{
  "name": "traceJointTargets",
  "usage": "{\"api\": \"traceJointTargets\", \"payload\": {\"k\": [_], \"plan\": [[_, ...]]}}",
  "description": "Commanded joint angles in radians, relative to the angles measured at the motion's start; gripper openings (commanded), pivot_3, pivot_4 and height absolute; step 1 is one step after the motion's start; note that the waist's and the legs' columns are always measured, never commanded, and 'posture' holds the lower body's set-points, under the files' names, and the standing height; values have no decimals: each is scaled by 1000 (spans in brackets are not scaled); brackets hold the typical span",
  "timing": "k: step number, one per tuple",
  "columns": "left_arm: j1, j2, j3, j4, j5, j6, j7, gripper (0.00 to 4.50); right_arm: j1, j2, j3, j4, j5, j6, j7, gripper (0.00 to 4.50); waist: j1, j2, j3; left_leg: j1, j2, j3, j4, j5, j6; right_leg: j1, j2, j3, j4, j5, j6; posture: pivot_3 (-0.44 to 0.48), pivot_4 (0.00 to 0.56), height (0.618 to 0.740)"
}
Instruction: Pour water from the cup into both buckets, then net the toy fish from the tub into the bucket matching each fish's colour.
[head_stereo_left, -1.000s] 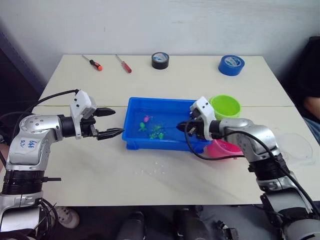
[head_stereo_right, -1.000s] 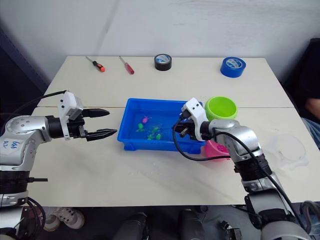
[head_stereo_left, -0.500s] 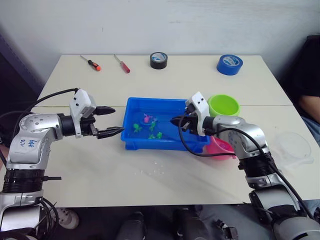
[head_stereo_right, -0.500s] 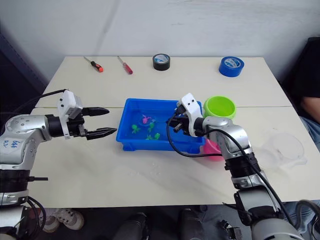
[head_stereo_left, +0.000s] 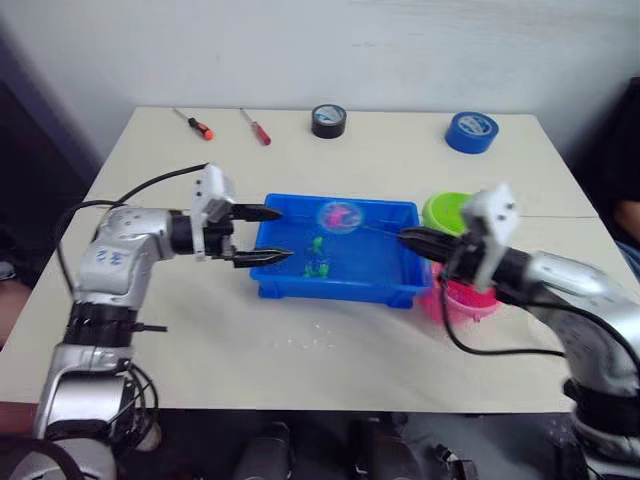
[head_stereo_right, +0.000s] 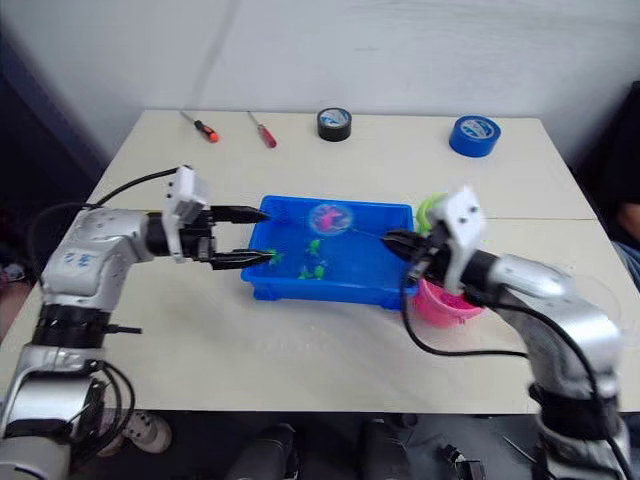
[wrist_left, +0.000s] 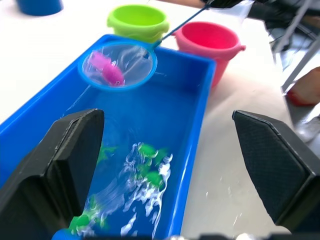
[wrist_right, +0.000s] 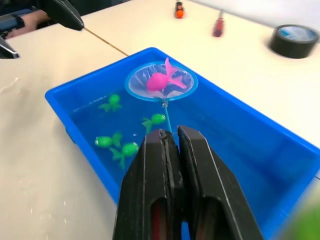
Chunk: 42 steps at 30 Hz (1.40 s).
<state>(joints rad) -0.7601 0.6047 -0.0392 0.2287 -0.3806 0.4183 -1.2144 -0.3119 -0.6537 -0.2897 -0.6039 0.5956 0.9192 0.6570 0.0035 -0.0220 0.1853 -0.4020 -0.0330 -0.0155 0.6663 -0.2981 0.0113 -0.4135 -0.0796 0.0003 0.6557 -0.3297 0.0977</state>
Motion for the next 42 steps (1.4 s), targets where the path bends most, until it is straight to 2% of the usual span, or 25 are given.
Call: {"api": "traceJointTargets", "payload": {"k": [1,4,11,15,20,23,27,31,34,39,42], "plan": [[-64,-40,-36,46,11,-59,-50,4443,93,-50,-208,-159,96,58,-21,0,6,0,0,0,0,0,0,0,0,0,0,0,0,0,0,0,150,736],[-116,-92,-67,109,21,-96,-86,4443,225,-86,-402,-256,161,103,-17,0,16,0,0,0,0,0,0,0,1,1,0,0,-1,0,0,0,150,736],[-200,-188,-110,227,42,-169,-163,4443,486,-82,-718,-382,248,118,-42,0,21,0,0,1,0,1,0,0,2,2,1,1,0,0,0,0,150,736],[-232,-221,-115,282,56,-208,-187,4443,623,-62,-787,-425,216,57,-50,0,22,0,0,2,-1,1,1,0,5,3,1,1,0,1,2,0,150,736],[-245,-238,-112,319,70,-238,-201,4443,823,-74,-732,-441,-51,-172,-13,0,18,0,0,3,-2,2,0,0,7,3,1,3,-1,1,3,0,150,736],[-246,-240,-108,334,78,-253,-201,4443,966,-114,-635,-390,-352,-443,34,0,18,0,0,4,-2,5,0,0,7,3,2,5,-1,1,3,0,150,736],[-245,-236,-99,341,81,-259,-195,4443,1051,-184,-559,-282,-711,-851,38,0,17,0,0,6,-3,5,0,0,7,4,3,5,-2,1,3,0,150,736],[-242,-231,-93,343,84,-262,-185,4443,1055,-220,-532,-181,-928,-1106,15,0,19,-1,0,11,-4,7,-1,0,6,7,3,6,-2,0,4,0,150,736],[-243,-227,-91,344,84,-261,-179,4443,1023,-224,-566,-111,-997,-1209,0,0,19,-1,0,11,-4,7,-1,2,5,8,2,6,-2,0,4,0,150,736],[-240,-202,-93,375,109,-281,-167,4443,868,-180,-571,-127,-768,-1048,50,0,14,-1,0,12,-3,7,-1,2,4,8,1,7,-2,0,4,0,150,736],[-226,-170,-92,400,137,-300,-154,4443,722,-202,-470,-167,-540,-816,85,0,6,-1,0,13,-2,7,-1,2,3,9,1,7,-2,0,4,0,150,736]]}}
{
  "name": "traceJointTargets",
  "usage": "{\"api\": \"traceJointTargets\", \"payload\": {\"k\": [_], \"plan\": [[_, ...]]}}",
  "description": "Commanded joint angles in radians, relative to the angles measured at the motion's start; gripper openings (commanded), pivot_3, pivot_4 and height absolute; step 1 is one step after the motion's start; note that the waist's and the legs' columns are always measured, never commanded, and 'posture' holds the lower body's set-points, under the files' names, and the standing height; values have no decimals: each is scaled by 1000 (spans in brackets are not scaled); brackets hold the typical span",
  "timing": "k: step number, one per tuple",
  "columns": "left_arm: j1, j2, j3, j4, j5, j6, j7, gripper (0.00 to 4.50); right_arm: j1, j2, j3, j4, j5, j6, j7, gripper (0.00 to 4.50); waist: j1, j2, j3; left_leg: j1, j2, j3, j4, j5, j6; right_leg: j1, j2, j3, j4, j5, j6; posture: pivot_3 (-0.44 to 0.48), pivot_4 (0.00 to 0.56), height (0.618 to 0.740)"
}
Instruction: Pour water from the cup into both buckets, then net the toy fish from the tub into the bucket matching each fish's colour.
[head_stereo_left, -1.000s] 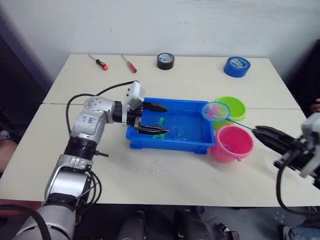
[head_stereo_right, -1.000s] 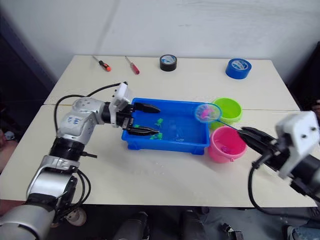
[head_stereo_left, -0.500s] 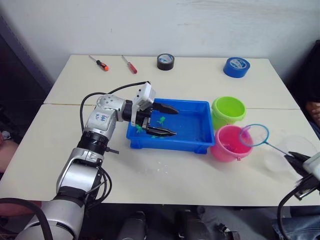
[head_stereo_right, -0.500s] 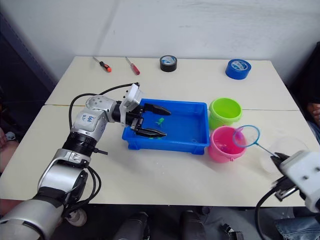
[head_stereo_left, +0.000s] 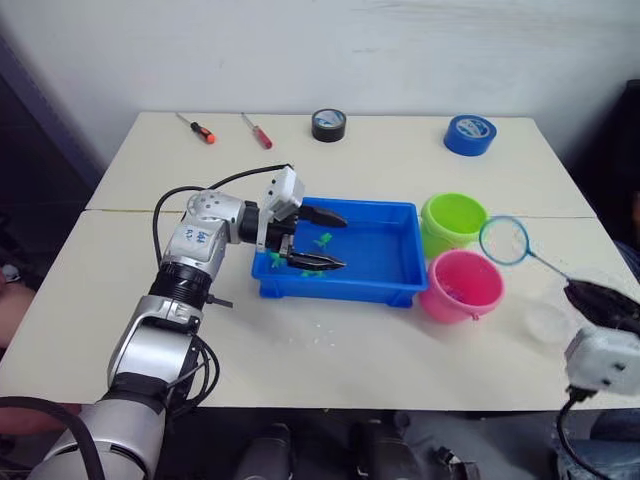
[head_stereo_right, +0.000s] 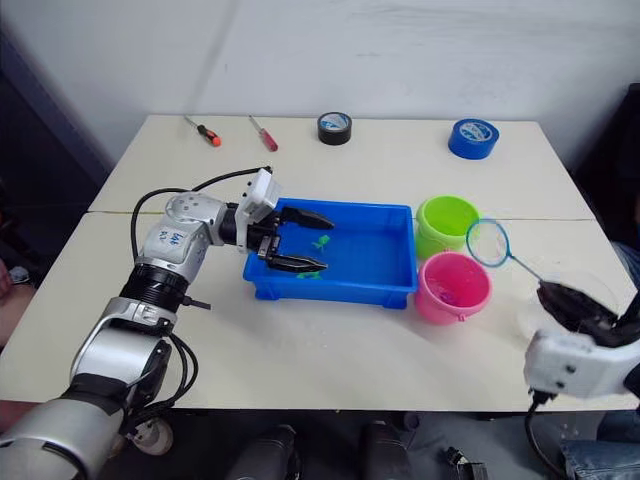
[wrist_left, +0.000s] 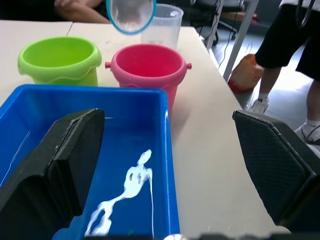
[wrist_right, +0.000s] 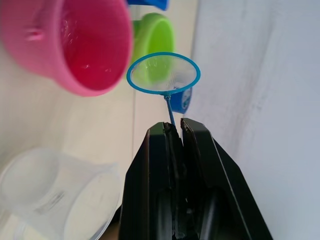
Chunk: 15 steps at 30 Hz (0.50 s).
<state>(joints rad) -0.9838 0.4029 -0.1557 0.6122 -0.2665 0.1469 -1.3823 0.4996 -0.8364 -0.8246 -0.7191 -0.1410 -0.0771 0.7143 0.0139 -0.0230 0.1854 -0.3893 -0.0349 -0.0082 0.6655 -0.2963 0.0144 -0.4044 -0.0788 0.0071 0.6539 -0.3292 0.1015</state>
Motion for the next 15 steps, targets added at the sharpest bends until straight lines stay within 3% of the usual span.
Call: {"api": "traceJointTargets", "payload": {"k": [1,4,7,15], "plan": [[5,49,26,23,32,-34,19,4443,-149,-38,117,-58,268,251,37,0,-13,0,0,1,1,0,0,0,0,2,0,0,0,0,0,0,150,736],[41,115,39,16,48,-30,32,4443,-365,-74,327,-28,393,431,39,0,-26,0,0,4,2,-1,-1,-1,0,4,0,-1,-1,0,0,0,150,736],[99,198,49,-46,63,-23,46,4443,-583,-78,544,66,388,493,48,0,-36,0,0,5,3,-3,-1,-2,0,5,0,-2,0,-1,-2,0,150,736],[282,342,121,-313,37,101,129,4443,-857,-27,906,357,245,409,130,0,-18,0,0,-3,1,-4,0,-2,-2,-2,-1,-3,1,-1,-3,0,150,736]]}}
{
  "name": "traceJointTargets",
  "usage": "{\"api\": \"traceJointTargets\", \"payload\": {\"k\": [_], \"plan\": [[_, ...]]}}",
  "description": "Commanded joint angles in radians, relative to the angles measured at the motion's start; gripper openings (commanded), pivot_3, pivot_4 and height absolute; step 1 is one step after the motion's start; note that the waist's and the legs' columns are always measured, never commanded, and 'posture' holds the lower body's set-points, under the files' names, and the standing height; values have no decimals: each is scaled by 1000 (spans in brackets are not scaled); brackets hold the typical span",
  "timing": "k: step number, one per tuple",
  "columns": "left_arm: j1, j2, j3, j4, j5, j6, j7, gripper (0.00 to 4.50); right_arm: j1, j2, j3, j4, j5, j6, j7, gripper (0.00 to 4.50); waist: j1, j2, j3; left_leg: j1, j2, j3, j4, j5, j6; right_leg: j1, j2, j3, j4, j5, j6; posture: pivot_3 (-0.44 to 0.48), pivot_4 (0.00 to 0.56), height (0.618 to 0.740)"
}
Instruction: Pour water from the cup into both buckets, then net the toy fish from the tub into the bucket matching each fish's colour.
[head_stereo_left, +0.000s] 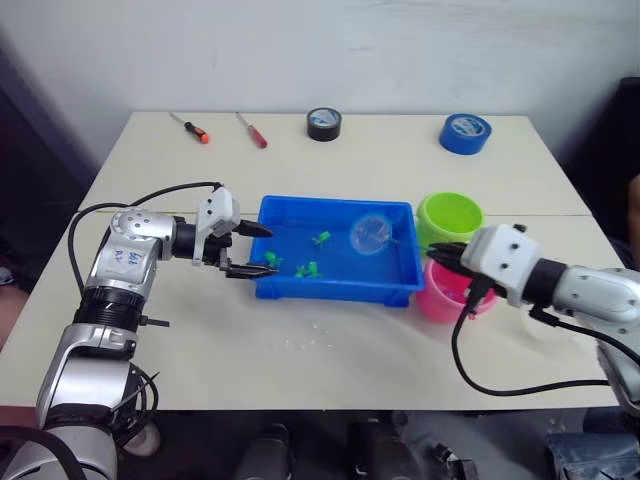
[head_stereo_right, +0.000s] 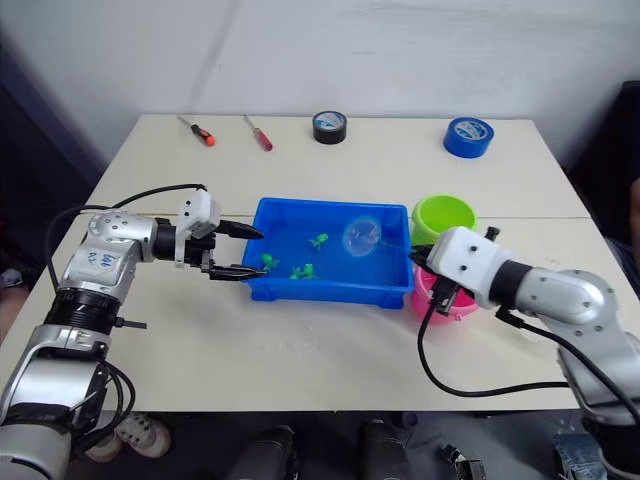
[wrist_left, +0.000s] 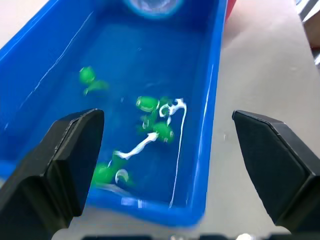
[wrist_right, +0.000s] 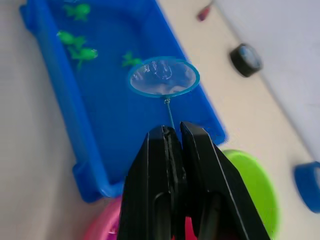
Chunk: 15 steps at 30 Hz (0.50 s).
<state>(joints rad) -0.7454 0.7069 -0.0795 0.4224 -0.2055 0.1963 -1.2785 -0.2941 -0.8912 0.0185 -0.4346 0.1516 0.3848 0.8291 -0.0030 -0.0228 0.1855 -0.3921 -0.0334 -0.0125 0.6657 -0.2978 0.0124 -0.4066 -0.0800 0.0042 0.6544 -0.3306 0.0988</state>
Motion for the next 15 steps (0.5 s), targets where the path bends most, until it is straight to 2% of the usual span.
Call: {"api": "traceJointTargets", "payload": {"k": [1,5,8,15], "plan": [[67,50,56,-162,-31,74,36,4443,-89,43,84,100,-53,-63,20,0,1,0,0,0,0,1,0,0,0,0,0,0,0,0,0,0,150,736],[139,81,96,-290,-57,153,79,4443,-144,80,127,171,-66,-92,47,0,3,0,0,-2,0,-1,0,0,0,-2,0,0,0,0,0,0,150,736],[180,97,122,-352,-71,191,106,4443,-172,121,121,212,-13,-15,64,0,1,0,0,-1,0,0,0,0,0,-2,0,0,0,0,0,0,150,736],[202,103,133,-390,-86,219,139,4443,-196,141,108,211,52,64,115,0,-1,0,0,-1,0,0,0,0,-1,-2,0,0,0,0,0,0,150,736]]}}
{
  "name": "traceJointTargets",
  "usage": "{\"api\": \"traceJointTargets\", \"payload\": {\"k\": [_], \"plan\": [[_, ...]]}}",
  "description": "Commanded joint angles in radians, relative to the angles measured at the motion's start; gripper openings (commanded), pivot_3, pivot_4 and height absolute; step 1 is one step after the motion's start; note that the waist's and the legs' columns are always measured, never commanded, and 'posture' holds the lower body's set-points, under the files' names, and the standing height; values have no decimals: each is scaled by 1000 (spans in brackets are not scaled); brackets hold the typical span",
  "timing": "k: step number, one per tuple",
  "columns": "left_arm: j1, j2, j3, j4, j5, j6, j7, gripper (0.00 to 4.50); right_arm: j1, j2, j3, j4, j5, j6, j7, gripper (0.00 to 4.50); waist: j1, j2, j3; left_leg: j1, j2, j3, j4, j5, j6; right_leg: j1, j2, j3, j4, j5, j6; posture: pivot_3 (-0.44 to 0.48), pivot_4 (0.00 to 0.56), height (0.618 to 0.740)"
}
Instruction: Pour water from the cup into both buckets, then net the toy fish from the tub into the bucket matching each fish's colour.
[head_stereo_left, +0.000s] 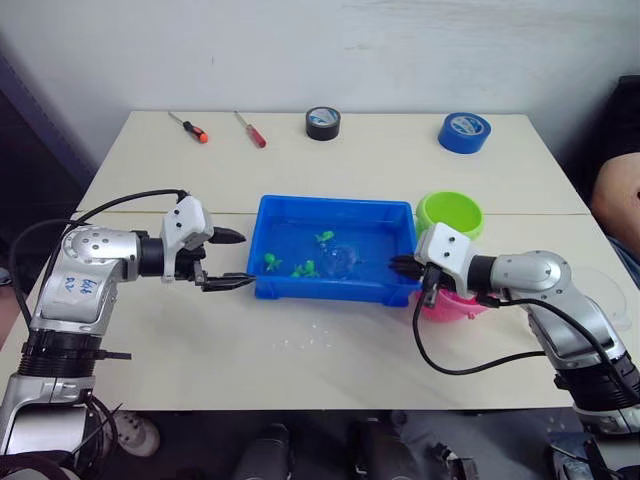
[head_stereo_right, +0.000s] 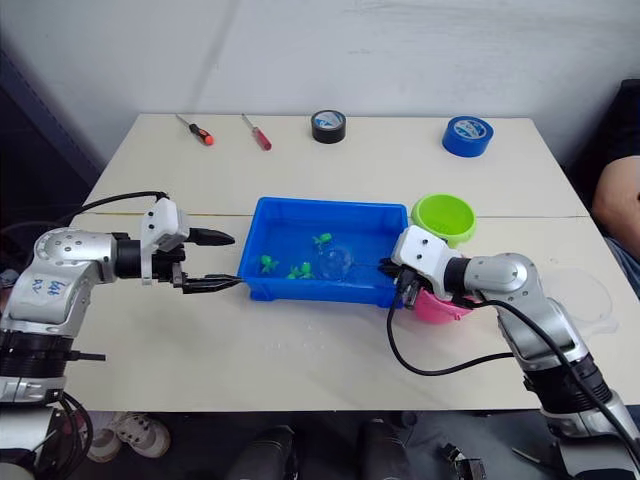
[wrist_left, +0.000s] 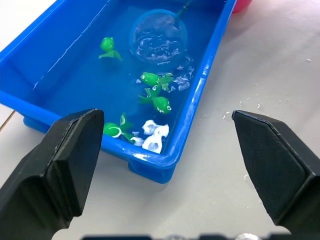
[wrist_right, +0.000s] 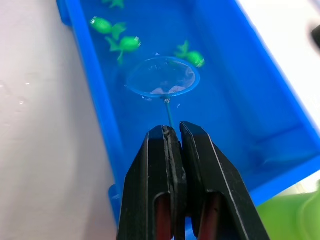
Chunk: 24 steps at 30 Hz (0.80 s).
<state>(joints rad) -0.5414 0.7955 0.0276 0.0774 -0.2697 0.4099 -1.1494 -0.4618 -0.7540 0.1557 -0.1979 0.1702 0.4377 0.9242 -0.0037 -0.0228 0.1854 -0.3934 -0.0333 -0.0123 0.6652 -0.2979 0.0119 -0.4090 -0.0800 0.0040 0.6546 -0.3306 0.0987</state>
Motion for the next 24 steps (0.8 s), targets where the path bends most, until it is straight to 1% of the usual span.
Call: {"api": "traceJointTargets", "payload": {"k": [1,4,8,14,19,24], "plan": [[-2,13,25,-48,-23,7,11,4443,-34,2,-19,-20,20,-5,22,0,0,0,0,0,0,0,0,0,0,0,0,0,0,0,0,0,150,736],[-5,10,21,-49,-24,10,14,4443,-47,7,12,11,-27,-57,19,0,0,0,0,0,0,0,0,0,0,0,0,0,0,0,0,0,150,736],[-12,7,17,-45,-22,7,16,4443,-61,47,53,66,-70,-114,9,0,-1,0,0,0,0,0,0,0,0,0,0,0,0,0,0,0,150,736],[-17,5,15,-40,-22,2,16,4443,-67,89,75,106,-98,-154,3,0,0,0,0,0,0,1,0,0,0,-1,0,0,0,0,0,0,150,736],[-20,1,15,-31,-21,-8,17,4443,-74,150,41,87,-44,-75,-9,0,-3,0,0,0,0,1,0,0,-1,-1,0,0,1,0,0,0,150,736],[-30,-7,16,-14,-24,-16,16,4443,-54,140,-26,23,33,41,-9,0,0,0,0,0,0,1,0,0,-1,-1,0,0,1,0,0,0,150,736]]}}
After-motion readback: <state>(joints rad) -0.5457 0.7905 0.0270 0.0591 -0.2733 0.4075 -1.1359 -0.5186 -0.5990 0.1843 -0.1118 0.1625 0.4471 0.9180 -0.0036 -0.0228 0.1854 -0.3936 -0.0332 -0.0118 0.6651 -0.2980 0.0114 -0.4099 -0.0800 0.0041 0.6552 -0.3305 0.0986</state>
